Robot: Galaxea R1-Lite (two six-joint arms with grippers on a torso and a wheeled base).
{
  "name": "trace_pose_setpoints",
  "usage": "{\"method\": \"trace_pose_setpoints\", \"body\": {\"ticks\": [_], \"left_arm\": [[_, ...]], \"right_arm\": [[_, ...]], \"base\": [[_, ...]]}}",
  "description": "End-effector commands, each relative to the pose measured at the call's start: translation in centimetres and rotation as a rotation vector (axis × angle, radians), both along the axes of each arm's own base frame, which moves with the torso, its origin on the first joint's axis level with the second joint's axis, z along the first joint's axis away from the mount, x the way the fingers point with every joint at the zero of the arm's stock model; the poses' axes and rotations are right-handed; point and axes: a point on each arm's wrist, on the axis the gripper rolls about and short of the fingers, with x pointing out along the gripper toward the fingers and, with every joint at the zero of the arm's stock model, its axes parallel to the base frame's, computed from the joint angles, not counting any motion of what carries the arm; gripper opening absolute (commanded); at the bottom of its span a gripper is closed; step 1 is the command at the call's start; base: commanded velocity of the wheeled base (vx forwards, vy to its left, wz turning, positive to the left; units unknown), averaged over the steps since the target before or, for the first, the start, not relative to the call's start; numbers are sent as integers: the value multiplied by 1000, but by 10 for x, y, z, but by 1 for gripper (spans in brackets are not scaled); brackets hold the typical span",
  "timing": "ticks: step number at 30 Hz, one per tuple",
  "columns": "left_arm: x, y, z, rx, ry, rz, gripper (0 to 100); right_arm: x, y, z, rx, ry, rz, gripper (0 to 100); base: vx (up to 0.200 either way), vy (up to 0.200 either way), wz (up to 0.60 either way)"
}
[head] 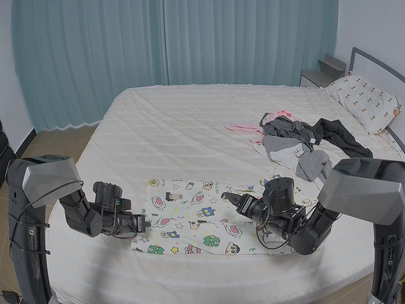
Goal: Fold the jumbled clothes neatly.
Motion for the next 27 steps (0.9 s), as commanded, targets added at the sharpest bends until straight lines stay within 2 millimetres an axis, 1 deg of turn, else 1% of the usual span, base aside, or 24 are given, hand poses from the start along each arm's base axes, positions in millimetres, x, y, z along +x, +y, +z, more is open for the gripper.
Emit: {"method": "trace_pose_setpoints", "body": {"ticks": [1,6,14,19,20,21,22,23,25,26,27], "left_arm": [[-4,2,25,13,-35,-16,0],[-13,3,28,21,-6,-22,0],[-25,4,22,27,37,-25,0],[-30,5,19,34,55,-31,0],[-31,5,17,37,56,-37,0],[-32,5,16,39,61,-40,0],[-32,5,16,40,63,-40,0],[-33,5,15,40,67,-40,0],[-33,5,15,40,66,-40,0],[-33,5,15,40,66,-40,0],[-34,5,15,40,67,-42,0]], "right_arm": [[0,0,0,0,0,0,100],[0,-1,-1,-3,2,-2,100],[0,-1,-1,-5,3,-2,100],[4,-9,5,-13,-14,-19,100],[6,-17,9,-34,-27,-27,100],[8,-29,16,-68,-48,-32,100],[9,-33,18,-80,-52,-29,100],[8,-53,22,-124,-52,-10,100],[2,-73,24,-180,-34,32,100],[2,-73,24,-180,-34,32,100],[-6,-101,22,-266,3,105,100]], "base": [[0,0,0],[0,0,0],[0,0,0],[0,0,0],[0,0,0],[0,0,0],[0,0,0],[0,0,0],[0,0,0],[0,0,0],[0,0,0]]}}
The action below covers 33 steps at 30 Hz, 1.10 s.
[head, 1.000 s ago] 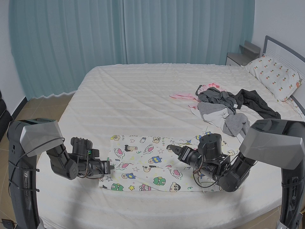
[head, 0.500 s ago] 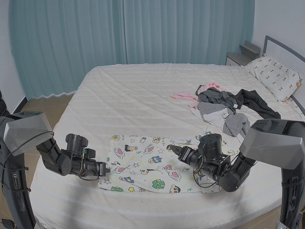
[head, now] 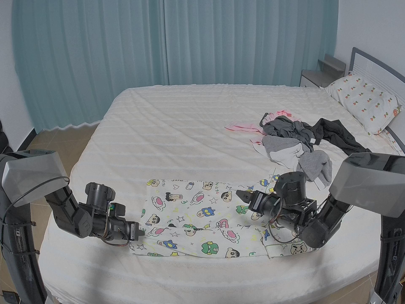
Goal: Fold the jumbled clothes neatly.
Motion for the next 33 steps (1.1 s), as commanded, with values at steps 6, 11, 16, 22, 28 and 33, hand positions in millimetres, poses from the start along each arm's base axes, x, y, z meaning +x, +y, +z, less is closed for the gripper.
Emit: {"method": "trace_pose_setpoints", "body": {"ticks": [6,11,16,22,28,33], "left_arm": [[-2,0,-3,-1,6,-4,0],[-2,0,-3,-4,10,-5,0],[-3,0,-6,-4,22,-5,0],[-3,0,-6,-3,21,-7,0],[-3,0,-8,-4,26,-8,0],[-3,0,-8,-4,26,-8,0]], "right_arm": [[-20,-116,1,-216,145,153,100],[-20,-151,-20,-238,212,228,100],[-21,-167,-36,-231,238,264,100],[-19,-168,-57,-249,271,300,100],[-17,-167,-68,-254,283,319,100],[-9,-167,-76,-250,282,327,100]], "base": [[0,0,0],[0,0,0],[0,0,0],[0,0,0],[0,0,0],[0,0,0]]}}
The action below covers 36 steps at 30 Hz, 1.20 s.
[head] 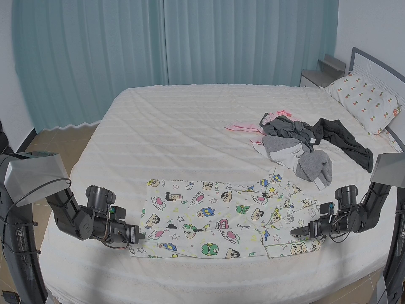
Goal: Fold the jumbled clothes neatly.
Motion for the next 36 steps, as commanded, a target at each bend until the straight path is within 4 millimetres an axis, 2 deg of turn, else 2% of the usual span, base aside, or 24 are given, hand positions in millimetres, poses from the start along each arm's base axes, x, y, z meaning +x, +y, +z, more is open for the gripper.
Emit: {"method": "trace_pose_setpoints", "body": {"ticks": [1,4,5,15,32,36], "left_arm": [[0,0,-2,0,4,1,0],[1,0,-2,0,4,2,0],[1,-1,-1,-1,2,0,0],[1,0,-3,4,5,2,0],[0,-2,-6,12,12,-2,0],[1,-2,-6,14,10,-2,0]], "right_arm": [[5,0,-13,15,22,5,100],[5,0,-12,44,19,23,100],[5,0,-12,51,20,26,0],[3,-3,-4,102,3,50,0],[21,-3,8,183,-111,-22,0],[20,-2,7,186,-115,-31,0]], "base": [[0,0,0],[0,0,0],[0,0,0],[0,0,0],[0,0,0],[0,0,0]]}}
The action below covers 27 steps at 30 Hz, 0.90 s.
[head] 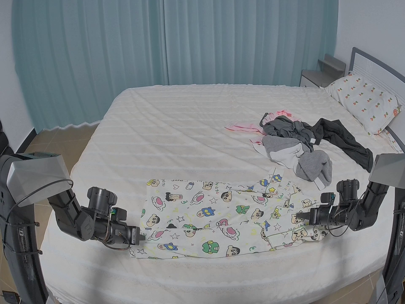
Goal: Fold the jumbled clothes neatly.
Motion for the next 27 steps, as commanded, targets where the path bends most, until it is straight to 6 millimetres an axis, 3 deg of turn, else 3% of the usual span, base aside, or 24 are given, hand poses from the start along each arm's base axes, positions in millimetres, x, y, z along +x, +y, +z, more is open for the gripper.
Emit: {"method": "trace_pose_setpoints", "body": {"ticks": [1,15,16,17,18,24,27], "left_arm": [[1,0,-2,2,4,1,0],[6,-3,-8,26,-41,25,0],[6,-3,-9,26,-39,24,100],[6,-4,-9,27,-41,22,100],[6,-4,-9,26,-41,21,100],[10,-4,-4,22,-55,54,100],[11,-3,12,-20,-74,100,100]], "right_arm": [[-1,2,-3,-1,6,3,0],[-1,1,-8,-25,22,-18,0],[-1,1,-8,-26,22,-20,0],[-2,1,-9,-26,26,-20,0],[-2,1,-10,-28,27,-20,100],[-2,1,-7,-28,25,-24,100],[-2,0,0,-27,5,-27,100]], "base": [[0,0,0],[0,0,0],[0,0,0],[0,0,0],[0,0,0],[0,0,0],[0,0,0]]}}
